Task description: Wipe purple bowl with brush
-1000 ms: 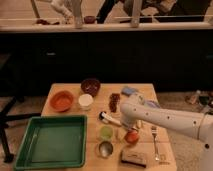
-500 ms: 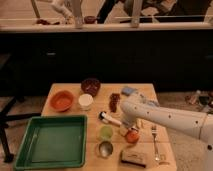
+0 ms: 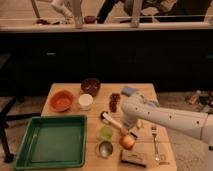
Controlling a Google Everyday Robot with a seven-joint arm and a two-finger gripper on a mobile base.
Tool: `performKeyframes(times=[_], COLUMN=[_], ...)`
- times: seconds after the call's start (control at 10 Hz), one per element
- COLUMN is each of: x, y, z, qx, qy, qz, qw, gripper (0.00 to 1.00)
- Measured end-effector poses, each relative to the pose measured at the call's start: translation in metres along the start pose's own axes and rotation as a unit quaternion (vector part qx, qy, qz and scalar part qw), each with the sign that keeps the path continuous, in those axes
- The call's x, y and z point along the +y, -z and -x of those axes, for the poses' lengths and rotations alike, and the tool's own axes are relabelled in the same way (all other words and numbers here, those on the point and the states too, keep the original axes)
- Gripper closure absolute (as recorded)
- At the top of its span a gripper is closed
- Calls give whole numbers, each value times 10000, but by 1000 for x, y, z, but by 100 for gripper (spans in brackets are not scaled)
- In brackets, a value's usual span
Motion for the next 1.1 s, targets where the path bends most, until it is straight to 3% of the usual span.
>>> performKeyframes(times=[0.5, 1.1], x=[-4, 1], y=[6, 86], z=[2, 37], qx=[-65, -633], qy=[88, 683], qz=[-77, -480], qw=[9999, 9945], gripper=[100, 100])
